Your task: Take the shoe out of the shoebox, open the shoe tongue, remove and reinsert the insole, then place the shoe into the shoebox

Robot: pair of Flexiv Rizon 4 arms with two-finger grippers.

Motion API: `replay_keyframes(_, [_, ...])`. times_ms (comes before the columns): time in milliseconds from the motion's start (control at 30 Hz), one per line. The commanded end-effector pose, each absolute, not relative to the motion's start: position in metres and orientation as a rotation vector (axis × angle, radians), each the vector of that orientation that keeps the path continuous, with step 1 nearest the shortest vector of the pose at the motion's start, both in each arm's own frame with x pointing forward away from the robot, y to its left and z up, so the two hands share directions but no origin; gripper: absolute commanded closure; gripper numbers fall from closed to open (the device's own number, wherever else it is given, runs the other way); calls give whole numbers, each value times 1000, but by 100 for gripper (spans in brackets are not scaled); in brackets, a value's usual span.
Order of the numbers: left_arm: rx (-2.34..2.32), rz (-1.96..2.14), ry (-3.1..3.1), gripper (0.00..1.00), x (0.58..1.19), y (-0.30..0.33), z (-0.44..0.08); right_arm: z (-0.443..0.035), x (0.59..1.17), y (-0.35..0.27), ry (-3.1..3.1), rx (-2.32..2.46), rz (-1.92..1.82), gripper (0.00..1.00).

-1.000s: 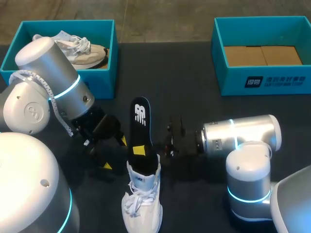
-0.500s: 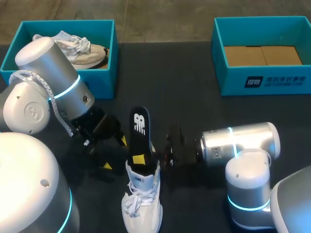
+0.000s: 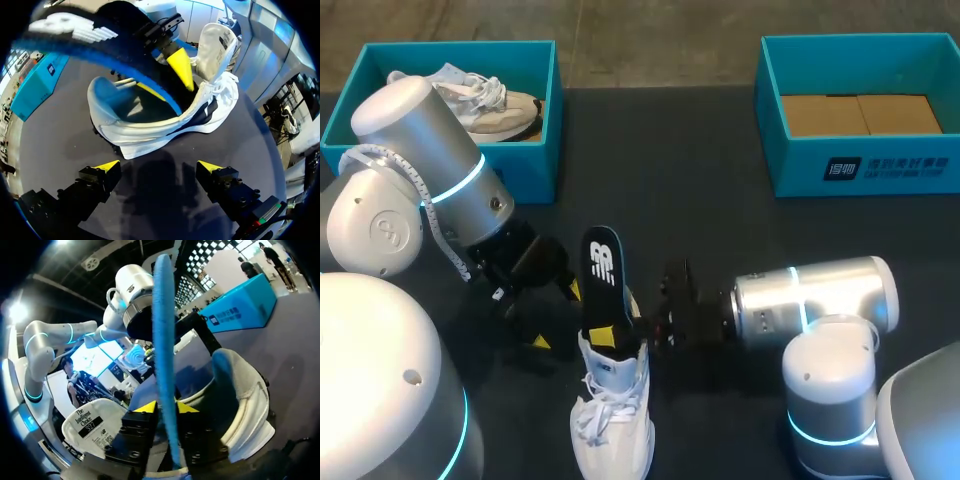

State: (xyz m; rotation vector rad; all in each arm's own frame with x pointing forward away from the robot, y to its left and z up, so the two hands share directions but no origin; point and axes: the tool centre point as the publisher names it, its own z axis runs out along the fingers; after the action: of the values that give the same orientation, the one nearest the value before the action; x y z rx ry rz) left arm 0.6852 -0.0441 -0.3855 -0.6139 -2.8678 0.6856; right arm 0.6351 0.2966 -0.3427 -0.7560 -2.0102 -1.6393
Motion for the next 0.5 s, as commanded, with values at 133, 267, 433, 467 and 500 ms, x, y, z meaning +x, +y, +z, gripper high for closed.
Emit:
replay_keyframes(133, [-615,686,-2869,0,684,-44,-385,-333,640,298,-2025,-741,-1647,69])
replay_keyframes(267, [-615,686,-2869,0,684,-44,-385,-330,644,297,-2031,-732,-1660,69])
replay_keyframes(433, [-615,686,-2869,0,684,-44,-385,-325,653,296,-2032,-728,-1684,73])
replay_keyframes(467, [-615,686,-2869,0,684,-44,-385,-325,654,296,-2032,-728,-1687,74])
replay_keyframes(500, [-615,686,-2869,0,684,-44,-385,-324,655,295,-2032,-730,-1694,75])
